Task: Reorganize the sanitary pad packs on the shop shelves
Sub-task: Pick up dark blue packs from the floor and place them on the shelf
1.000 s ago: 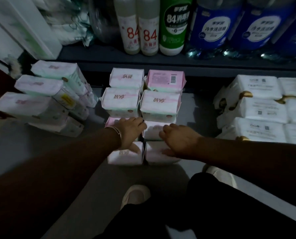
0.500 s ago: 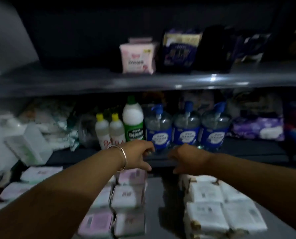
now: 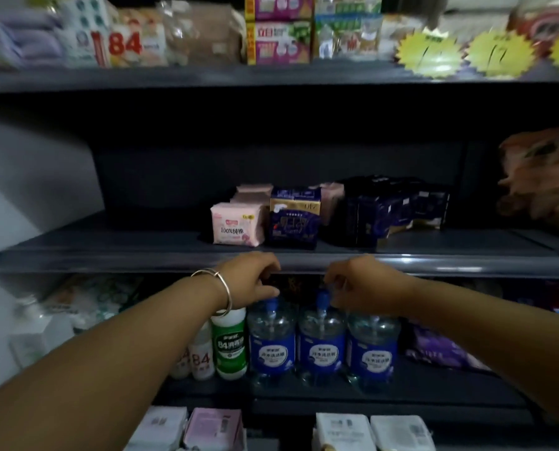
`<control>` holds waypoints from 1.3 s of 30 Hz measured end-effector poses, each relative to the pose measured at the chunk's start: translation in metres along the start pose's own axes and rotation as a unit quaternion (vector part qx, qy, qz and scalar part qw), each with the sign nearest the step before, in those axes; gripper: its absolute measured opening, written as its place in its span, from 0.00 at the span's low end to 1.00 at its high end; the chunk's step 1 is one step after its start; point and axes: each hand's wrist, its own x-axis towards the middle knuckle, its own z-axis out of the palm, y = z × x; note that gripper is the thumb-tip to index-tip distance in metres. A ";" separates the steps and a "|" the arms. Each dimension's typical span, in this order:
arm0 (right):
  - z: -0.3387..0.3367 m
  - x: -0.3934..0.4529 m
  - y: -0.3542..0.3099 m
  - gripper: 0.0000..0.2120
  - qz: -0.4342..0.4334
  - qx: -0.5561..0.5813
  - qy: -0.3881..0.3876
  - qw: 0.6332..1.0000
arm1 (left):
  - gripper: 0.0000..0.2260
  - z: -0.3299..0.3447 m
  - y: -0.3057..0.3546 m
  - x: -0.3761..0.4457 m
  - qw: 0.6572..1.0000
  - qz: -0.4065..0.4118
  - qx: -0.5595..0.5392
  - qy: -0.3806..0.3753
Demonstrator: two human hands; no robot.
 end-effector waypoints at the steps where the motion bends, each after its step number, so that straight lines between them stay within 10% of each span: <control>1: -0.008 -0.002 0.000 0.15 0.001 -0.001 0.009 1.000 | 0.19 -0.005 0.002 0.001 1.000 -0.003 -0.003 0.014; 18: -0.046 0.051 0.104 0.38 0.201 0.006 0.222 0.954 | 0.51 -0.046 0.030 0.140 0.976 -0.050 0.203 0.062; 30: -0.058 0.142 0.117 0.50 0.217 0.073 0.123 0.966 | 0.58 -0.057 0.023 0.225 0.958 -0.095 0.218 -0.159; 39: -0.060 0.164 0.128 0.34 0.139 -0.011 0.062 0.988 | 0.50 -0.051 0.026 0.233 0.964 -0.074 0.230 -0.109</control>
